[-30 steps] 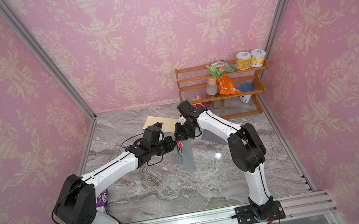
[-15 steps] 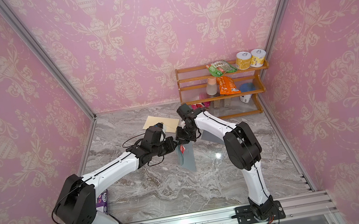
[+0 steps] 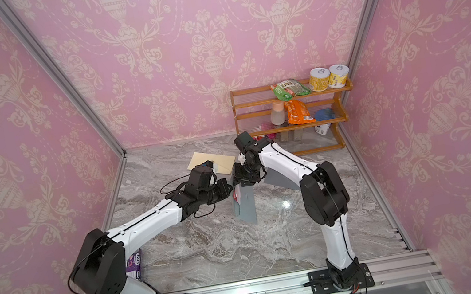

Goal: Fold the letter paper in half and place it into the envelope
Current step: Place the letter paper in the envelope.

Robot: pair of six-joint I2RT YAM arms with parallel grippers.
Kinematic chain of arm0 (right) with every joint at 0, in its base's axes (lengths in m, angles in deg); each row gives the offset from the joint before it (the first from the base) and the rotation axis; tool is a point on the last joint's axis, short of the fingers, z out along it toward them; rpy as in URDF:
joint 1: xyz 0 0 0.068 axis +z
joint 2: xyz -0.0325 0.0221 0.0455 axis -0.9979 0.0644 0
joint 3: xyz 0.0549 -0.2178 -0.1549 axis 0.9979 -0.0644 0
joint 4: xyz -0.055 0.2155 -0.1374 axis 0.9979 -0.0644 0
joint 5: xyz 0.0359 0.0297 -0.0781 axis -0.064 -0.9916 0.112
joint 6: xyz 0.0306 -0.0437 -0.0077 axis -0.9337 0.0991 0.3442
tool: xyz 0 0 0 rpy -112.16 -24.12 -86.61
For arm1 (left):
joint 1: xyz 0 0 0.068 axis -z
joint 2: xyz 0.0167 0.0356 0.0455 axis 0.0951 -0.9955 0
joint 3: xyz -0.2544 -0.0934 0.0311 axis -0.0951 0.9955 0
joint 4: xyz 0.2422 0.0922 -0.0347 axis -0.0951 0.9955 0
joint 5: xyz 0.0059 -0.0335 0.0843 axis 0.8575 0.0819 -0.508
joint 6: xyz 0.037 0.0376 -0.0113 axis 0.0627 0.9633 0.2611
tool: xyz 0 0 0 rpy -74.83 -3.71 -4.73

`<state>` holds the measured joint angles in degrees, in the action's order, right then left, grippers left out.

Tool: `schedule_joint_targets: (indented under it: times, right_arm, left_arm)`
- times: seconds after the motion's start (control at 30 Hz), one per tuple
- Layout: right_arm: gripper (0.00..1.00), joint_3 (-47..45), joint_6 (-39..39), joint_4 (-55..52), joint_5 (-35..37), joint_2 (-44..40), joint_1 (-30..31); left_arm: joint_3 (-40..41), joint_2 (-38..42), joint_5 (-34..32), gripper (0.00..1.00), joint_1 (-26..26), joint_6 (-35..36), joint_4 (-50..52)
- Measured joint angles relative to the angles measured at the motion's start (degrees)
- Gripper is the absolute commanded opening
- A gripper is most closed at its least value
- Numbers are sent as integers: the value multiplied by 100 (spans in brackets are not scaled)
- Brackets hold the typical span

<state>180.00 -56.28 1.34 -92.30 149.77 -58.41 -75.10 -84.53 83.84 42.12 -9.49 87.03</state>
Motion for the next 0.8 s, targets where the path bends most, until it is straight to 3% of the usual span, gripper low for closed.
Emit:
schedule_joint_targets:
  times: [0.13,0.8]
  right_arm:
    - [0,-2,0,2,0,11,0]
    - [0,-675,131,407,-57,162,66]
  left_arm:
    - [0,2,0,0,0,-2,-2]
    - [2,0,-4,0,26,0,131]
